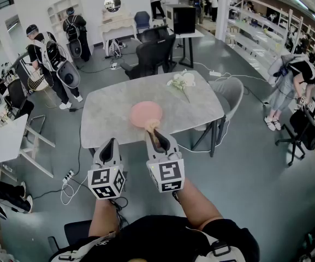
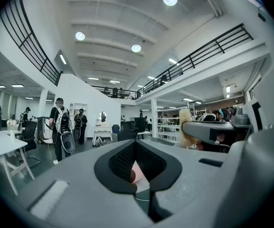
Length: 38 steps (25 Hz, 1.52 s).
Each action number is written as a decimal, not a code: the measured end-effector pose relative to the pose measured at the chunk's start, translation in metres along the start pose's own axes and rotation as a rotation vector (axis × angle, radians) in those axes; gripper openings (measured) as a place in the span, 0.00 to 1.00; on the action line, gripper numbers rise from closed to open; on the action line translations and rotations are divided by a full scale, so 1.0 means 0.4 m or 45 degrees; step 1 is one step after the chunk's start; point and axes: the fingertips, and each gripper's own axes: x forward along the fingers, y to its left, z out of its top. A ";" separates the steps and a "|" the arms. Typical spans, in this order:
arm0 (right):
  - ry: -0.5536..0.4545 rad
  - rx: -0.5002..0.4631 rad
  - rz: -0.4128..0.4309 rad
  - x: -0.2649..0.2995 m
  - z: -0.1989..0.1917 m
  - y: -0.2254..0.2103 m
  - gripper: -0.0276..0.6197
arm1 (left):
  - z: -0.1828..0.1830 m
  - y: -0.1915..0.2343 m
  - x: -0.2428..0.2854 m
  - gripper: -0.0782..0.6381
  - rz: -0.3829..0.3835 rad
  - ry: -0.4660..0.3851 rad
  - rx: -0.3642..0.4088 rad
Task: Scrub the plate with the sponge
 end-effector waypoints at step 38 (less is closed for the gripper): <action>0.062 0.009 -0.066 0.287 -0.182 -0.049 0.13 | -0.065 0.146 0.290 0.11 -0.091 0.011 0.031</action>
